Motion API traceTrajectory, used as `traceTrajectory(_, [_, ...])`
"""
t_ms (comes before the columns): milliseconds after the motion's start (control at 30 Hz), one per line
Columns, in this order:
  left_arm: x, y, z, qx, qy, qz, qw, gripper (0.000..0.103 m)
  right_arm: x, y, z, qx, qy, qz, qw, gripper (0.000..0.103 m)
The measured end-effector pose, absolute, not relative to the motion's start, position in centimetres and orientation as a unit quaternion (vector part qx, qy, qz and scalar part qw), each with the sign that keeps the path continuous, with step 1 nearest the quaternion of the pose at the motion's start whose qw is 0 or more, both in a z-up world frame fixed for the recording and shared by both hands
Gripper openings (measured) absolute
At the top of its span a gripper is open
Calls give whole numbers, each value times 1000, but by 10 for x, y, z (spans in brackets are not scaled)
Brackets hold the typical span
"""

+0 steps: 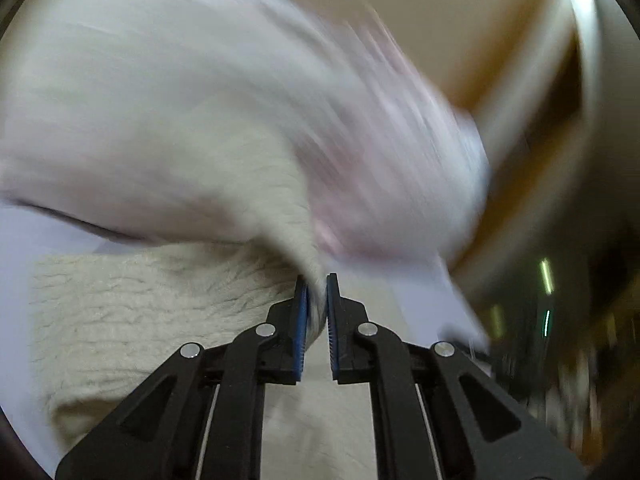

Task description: Fold small clothes

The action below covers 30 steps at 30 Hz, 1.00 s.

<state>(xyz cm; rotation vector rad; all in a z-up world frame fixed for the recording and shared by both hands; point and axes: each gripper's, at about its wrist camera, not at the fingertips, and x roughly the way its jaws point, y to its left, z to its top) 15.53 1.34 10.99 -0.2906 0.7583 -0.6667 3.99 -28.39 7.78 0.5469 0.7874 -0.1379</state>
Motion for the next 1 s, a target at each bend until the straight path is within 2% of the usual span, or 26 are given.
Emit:
traceTrajectory(100, [145,-29,86,-94,401,-346,843,7,16,-290,84,256,383,-61,885,80])
traceTrajectory(133, [138,-25,84,-90,398,-340,847,7,7,-291,86,249,385,-60,887,84])
traceTrajectory(200, [122,6,88,-101,391,-321,857,8,-11,-293,90,239,391,-54,887,86])
traceTrajectory(300, [84,65,96,-127,373,-291,872,27,-44,-299,86,264,418,-18,869,86])
traceTrajectory(367, [44,104,95,-128,359,-264,886,62,-69,-299,80,295,427,27,855,86])
traceTrajectory(467, [-3,148,89,-141,354,-237,894,67,-114,-291,75,314,443,77,836,86])
traceTrajectory(600, [-65,201,60,-197,380,-229,874,69,-157,-286,64,328,480,80,810,86])
traceTrajectory(767, [-98,219,15,-235,410,-265,841,69,-172,-289,20,389,543,54,742,78])
traceTrajectory(800, [-97,214,7,-235,415,-272,836,70,-169,-288,11,405,544,59,732,74])
traceTrajectory(900, [-90,199,-22,-246,441,-282,816,70,-158,-279,-15,450,532,105,710,58])
traceTrajectory(967, [-85,191,-34,-265,443,-292,805,70,-153,-275,-23,464,524,121,704,35])
traceTrajectory(1000, [-82,187,-39,-274,444,-295,800,70,-150,-271,-28,470,522,131,700,30])
